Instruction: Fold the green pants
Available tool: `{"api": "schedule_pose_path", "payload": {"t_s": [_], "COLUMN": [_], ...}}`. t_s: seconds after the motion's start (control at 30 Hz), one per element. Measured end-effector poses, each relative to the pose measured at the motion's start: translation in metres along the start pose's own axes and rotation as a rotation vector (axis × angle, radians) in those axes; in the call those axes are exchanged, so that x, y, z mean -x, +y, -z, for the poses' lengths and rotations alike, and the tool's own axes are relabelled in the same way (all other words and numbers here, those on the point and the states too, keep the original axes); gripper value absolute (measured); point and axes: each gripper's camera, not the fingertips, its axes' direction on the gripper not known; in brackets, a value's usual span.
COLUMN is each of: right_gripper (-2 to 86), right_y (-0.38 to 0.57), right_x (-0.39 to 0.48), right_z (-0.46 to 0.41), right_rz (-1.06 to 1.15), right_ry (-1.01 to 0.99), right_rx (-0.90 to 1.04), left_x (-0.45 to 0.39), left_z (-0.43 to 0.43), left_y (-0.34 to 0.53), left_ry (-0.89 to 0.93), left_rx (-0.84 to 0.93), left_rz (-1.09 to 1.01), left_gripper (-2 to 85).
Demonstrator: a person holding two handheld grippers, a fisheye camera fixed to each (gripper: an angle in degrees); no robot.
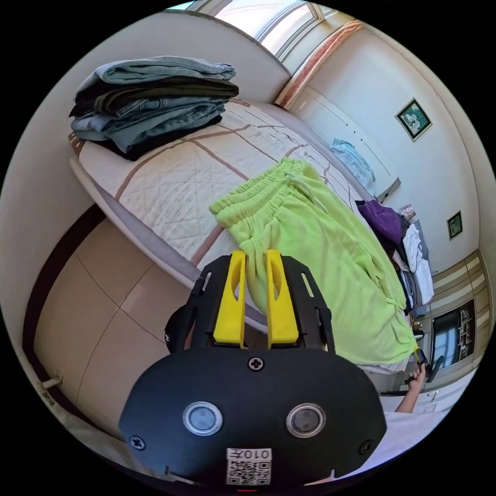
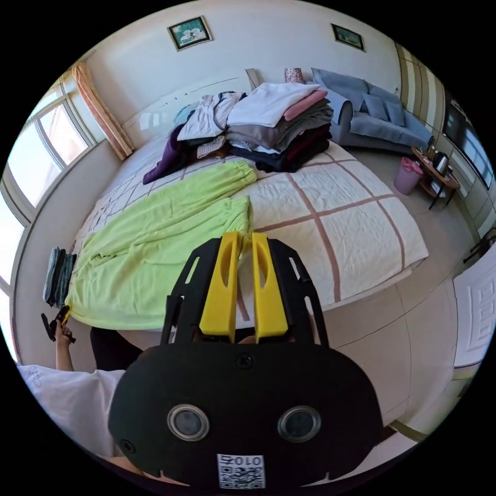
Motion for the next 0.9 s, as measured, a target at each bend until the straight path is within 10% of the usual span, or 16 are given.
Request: {"api": "schedule_pose_path", "payload": {"t_s": [0.2, 0.47, 0.67, 0.9], "right_gripper": [4.8, 6.1, 4.6, 1.7], "right_y": [0.011, 0.035, 0.008, -0.021], "right_x": [-0.047, -0.017, 0.058, 0.143], "right_z": [-0.070, -0.021, -0.056, -0.101], "right_rz": [-0.022, -0.047, 0.264, 0.457], "right_ry": [-0.012, 0.129, 0.108, 0.027], "right_rx": [0.202, -0.177, -0.036, 0.293], "left_x": [0.011, 0.017, -0.074, -0.194], "left_z": [-0.010, 0.003, 0.036, -0.041], "left_y": [0.008, 0.040, 0.029, 0.047], "left_ry": [0.072, -0.012, -0.198, -0.214], "left_rx": [0.048, 0.015, -0.164, 0.031], "left_rz": [-0.017, 0.009, -0.392, -0.816], "left_gripper": [7.2, 4.0, 0.4, -0.3]}}
